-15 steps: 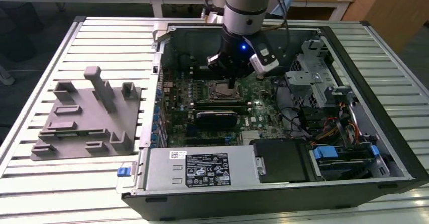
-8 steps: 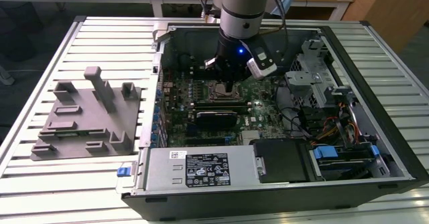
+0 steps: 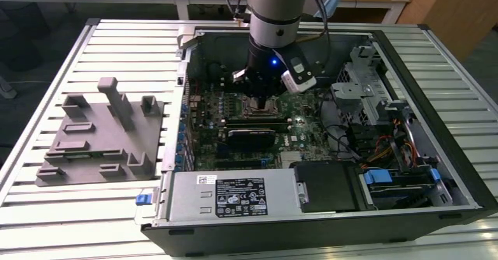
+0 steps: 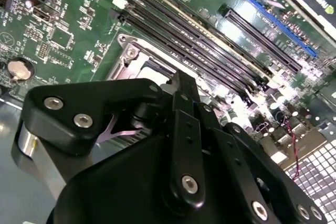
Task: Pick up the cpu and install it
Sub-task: 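Install the second cpu locking lever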
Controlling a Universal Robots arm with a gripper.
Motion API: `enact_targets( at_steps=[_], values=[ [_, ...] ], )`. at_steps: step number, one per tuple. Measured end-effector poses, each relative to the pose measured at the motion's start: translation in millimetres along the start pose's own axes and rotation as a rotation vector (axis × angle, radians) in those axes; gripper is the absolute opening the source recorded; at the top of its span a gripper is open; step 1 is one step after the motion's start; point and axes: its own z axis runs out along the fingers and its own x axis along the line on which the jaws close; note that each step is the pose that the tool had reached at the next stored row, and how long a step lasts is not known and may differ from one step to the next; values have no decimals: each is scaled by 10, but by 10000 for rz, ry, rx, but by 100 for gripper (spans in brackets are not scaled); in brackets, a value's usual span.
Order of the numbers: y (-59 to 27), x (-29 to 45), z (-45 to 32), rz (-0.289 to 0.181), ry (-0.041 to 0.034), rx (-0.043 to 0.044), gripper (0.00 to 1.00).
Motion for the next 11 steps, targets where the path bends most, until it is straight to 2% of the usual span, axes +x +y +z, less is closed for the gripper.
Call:
enact_targets(
  at_steps=[3, 11],
  values=[
    [-28, 22, 9, -72, 0, -28, 11],
    [-49, 28, 35, -197, 5, -26, 11]
  ],
)
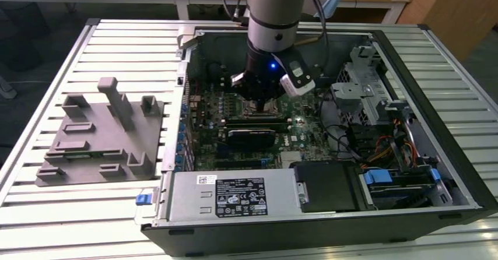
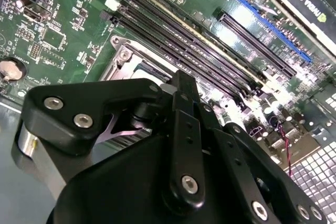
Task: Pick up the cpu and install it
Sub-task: 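Install the second cpu locking lever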
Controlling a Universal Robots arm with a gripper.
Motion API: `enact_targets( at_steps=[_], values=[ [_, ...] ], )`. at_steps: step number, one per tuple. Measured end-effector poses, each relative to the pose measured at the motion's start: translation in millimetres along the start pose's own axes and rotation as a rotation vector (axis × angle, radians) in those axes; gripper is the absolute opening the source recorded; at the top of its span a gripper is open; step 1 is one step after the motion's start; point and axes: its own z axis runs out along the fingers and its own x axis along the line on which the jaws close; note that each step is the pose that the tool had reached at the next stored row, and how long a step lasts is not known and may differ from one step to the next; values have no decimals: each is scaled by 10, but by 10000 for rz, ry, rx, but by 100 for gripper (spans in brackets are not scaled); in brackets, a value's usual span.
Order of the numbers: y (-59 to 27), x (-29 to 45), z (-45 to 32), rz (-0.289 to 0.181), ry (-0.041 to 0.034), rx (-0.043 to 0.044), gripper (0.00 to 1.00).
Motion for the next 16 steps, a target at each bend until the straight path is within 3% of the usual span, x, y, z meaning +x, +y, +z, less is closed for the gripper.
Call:
enact_targets(
  at_steps=[16],
  values=[
    [-50, 36, 78, -107, 6, 0, 11]
  ],
)
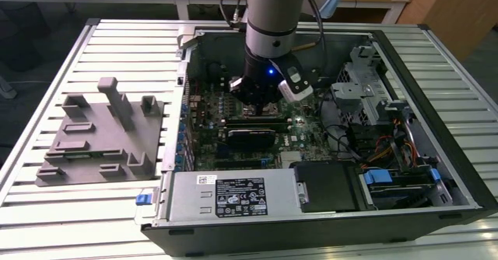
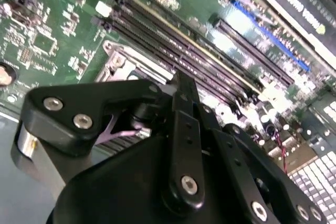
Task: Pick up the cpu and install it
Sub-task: 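Install the second cpu locking lever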
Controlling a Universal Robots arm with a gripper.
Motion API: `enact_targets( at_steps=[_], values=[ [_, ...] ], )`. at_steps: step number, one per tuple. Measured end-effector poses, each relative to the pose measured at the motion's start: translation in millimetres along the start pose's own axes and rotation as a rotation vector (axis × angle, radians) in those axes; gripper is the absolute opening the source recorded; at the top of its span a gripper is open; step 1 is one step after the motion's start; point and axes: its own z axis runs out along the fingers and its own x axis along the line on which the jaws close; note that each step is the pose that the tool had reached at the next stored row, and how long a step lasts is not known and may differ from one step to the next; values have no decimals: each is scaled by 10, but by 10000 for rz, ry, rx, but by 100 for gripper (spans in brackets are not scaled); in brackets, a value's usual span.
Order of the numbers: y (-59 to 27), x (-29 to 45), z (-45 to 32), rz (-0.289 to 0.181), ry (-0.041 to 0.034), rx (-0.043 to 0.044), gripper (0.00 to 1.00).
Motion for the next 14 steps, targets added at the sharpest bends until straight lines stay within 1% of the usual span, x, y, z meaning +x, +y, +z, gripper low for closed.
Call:
enact_targets(
  at_steps=[2, 4, 6, 11, 12, 13, 14],
  values=[
    [0, 13, 2, -12, 1, 1, 11],
    [0, 24, 2, -17, -2, -30, 11],
    [1, 29, 5, -17, -5, -39, 11],
    [0, 31, 40, -17, -5, -50, 11],
    [-1, 32, 49, -17, -7, -73, 11],
    [-2, 33, 57, -18, -11, -125, 11],
    [-1, 34, 65, -19, -18, -195, 11]
  ],
)
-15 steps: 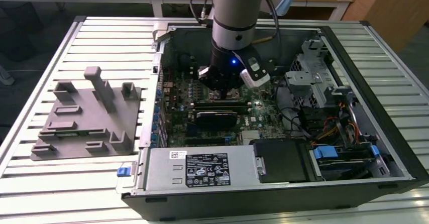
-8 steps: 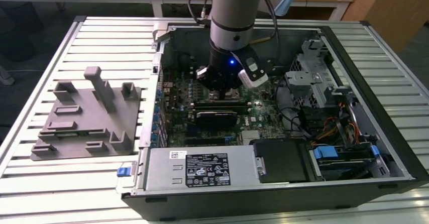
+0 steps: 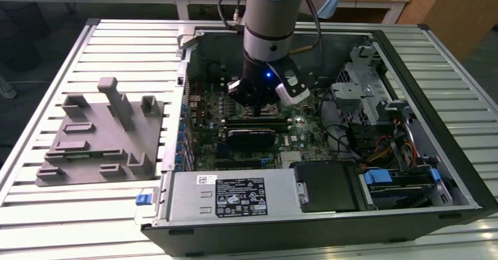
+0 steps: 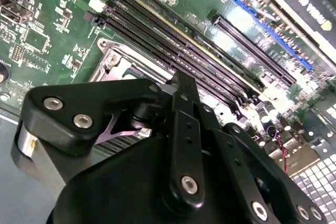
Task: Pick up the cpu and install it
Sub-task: 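Install the second cpu locking lever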
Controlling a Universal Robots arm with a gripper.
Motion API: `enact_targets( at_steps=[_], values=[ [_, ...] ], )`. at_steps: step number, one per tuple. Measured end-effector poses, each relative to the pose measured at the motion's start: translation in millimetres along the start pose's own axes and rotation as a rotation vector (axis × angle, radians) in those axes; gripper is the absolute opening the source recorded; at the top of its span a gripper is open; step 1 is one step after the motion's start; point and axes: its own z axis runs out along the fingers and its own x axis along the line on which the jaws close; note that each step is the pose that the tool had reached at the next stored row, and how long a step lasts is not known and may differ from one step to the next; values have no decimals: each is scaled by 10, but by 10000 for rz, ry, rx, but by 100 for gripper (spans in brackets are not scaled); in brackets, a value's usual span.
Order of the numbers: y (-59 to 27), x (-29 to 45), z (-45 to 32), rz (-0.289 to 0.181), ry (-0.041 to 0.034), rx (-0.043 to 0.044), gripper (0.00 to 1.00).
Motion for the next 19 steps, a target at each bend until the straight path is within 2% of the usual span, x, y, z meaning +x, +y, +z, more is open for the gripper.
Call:
enact_targets(
  at_steps=[3, 8, 19],
  values=[
    [-4, 4, 22, -4, -19, -207, 11],
    [-49, 25, 34, -9, -40, -443, 11],
    [-105, 67, 43, -10, -54, -600, 11]
  ],
)
